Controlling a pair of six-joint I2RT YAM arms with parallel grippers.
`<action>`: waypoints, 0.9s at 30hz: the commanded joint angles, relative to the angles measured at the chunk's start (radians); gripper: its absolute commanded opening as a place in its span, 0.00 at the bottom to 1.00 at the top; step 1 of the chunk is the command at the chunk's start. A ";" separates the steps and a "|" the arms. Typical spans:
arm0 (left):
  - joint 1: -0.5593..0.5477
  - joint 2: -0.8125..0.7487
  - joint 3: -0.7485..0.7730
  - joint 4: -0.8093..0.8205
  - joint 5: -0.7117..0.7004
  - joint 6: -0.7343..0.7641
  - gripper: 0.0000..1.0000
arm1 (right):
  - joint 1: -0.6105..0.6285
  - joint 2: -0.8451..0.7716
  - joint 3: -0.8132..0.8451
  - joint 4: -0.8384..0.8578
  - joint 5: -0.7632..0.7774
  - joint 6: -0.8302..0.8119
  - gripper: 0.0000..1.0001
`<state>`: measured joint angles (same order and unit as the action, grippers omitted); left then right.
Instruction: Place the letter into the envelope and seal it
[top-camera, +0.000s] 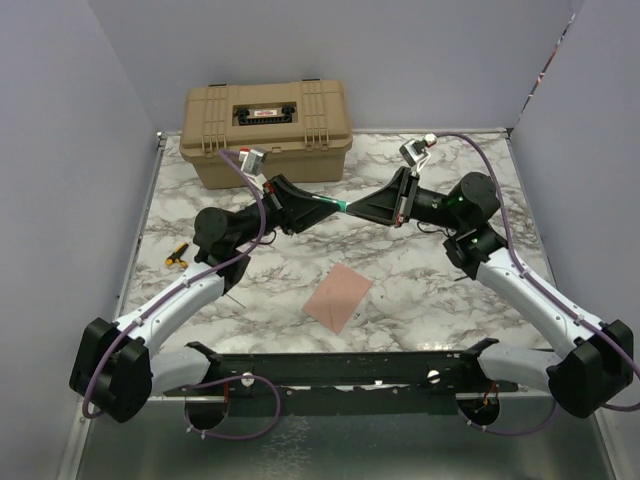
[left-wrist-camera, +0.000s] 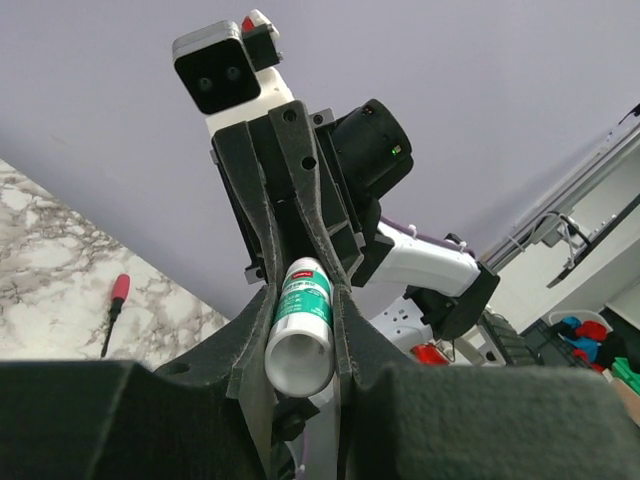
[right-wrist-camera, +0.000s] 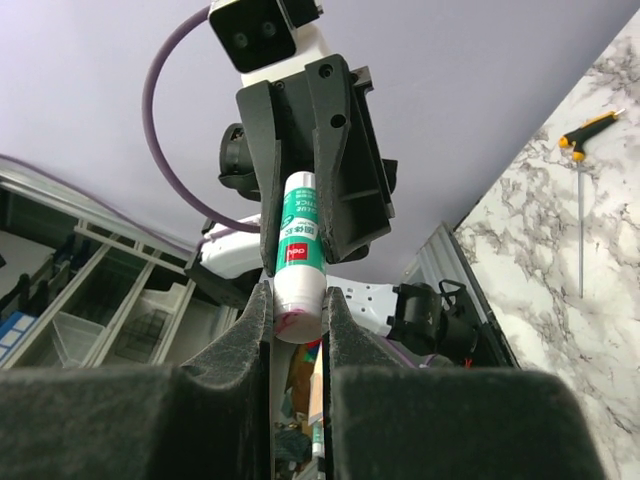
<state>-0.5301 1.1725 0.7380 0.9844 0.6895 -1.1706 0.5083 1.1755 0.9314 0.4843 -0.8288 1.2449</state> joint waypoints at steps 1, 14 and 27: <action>-0.051 -0.024 -0.013 -0.173 0.052 0.084 0.00 | 0.068 -0.010 -0.016 -0.120 0.089 -0.087 0.14; 0.047 -0.122 -0.104 -0.158 -0.042 0.075 0.00 | 0.036 -0.223 -0.199 -0.084 0.234 -0.074 0.77; 0.047 -0.147 -0.153 0.052 0.005 0.110 0.00 | 0.036 -0.085 -0.197 0.195 0.129 0.088 0.57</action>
<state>-0.4854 1.0542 0.5961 0.9279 0.6655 -1.1038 0.5449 1.0668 0.7368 0.5251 -0.6495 1.2572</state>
